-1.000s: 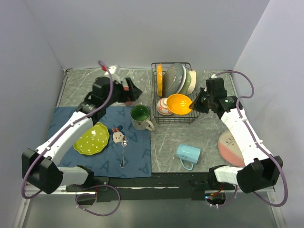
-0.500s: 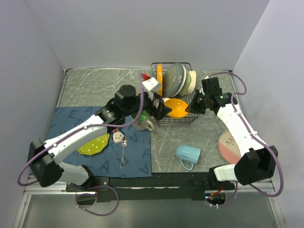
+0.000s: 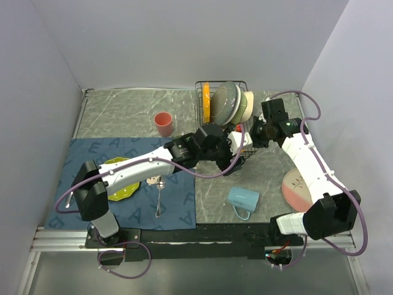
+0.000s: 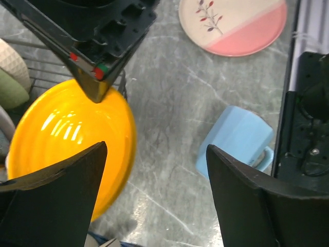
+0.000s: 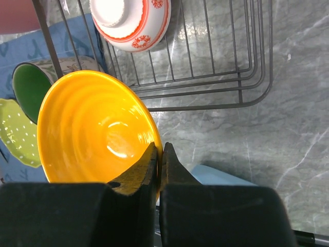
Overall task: Load the mixed dishes into the dish rack
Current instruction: Pass the bowl from the right arm to the left
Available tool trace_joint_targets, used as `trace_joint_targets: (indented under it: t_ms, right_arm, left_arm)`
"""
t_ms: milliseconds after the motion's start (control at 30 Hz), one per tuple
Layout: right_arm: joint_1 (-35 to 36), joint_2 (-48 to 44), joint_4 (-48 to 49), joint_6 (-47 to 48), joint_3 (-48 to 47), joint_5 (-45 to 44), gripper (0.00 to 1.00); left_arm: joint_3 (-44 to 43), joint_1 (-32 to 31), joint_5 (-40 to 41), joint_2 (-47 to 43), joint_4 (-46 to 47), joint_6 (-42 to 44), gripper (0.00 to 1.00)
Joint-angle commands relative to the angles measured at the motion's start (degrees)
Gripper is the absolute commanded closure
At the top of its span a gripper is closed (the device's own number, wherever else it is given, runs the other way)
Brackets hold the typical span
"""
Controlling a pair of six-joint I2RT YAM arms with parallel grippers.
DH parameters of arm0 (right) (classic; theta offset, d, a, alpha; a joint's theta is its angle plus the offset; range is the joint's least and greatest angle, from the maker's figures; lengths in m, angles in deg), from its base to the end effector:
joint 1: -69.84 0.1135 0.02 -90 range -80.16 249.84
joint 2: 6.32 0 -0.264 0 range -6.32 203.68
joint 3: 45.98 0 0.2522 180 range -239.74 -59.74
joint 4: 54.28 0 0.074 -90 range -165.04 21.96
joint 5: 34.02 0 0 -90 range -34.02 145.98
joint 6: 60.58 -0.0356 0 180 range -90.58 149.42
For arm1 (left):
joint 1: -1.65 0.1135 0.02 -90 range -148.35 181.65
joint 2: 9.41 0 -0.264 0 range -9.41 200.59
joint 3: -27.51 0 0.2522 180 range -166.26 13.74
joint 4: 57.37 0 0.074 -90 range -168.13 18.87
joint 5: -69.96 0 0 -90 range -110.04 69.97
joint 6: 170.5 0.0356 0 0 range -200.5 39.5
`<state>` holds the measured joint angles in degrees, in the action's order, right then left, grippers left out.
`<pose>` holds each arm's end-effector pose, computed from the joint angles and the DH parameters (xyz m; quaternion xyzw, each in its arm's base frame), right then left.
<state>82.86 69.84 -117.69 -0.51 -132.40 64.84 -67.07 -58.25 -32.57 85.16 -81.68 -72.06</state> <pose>0.2623 0.0663 0.3274 0.1149 0.9392 0.1836 0.2664 0.1901 -0.3433 0.3320 0.5180 0.6577 -0.3167 0.4459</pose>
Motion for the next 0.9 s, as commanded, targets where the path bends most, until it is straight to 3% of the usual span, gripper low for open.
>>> trace_joint_targets:
  t_ms: [0, 233, 333, 633, 667, 733, 867]
  right_arm:
    - [0.52, -2.86, -0.45, 0.93, -2.66, -0.6, 1.0]
    - [0.87, -3.3, -0.36, 1.37, -2.39, 0.19, 1.0]
    - [0.87, -3.47, -0.27, 1.46, -2.31, 0.45, 1.0]
    - [0.87, -3.74, -0.1, 1.28, -2.57, 1.33, 1.0]
    - [0.96, -3.74, -0.01, 1.28, -2.66, 1.33, 1.0]
    - [0.87, -3.91, 0.34, 1.37, -2.22, 1.51, 1.0]
    - [0.78, -4.35, 1.04, 1.1, -1.69, 1.6, 0.91]
  left_arm:
    - [-5.66, -0.39, 3.04, 1.41, -2.02, 3.59, 0.16]
    - [-7.51, -0.83, 6.65, 4.48, -2.55, 4.65, 0.14]
    - [-8.3, -0.83, 6.3, 5.89, -3.95, 5.0, 0.2]
    - [-9.18, -0.92, 7.96, 7.91, -4.92, 4.38, 0.58]
    - [-9.27, -0.92, 8.4, 8.0, -4.92, 4.21, 0.76]
    - [-9.54, -0.92, 10.77, 8.62, -4.31, 2.98, 0.97]
    - [-8.75, -0.92, 12.36, 8.18, -2.29, 1.14, 0.99]
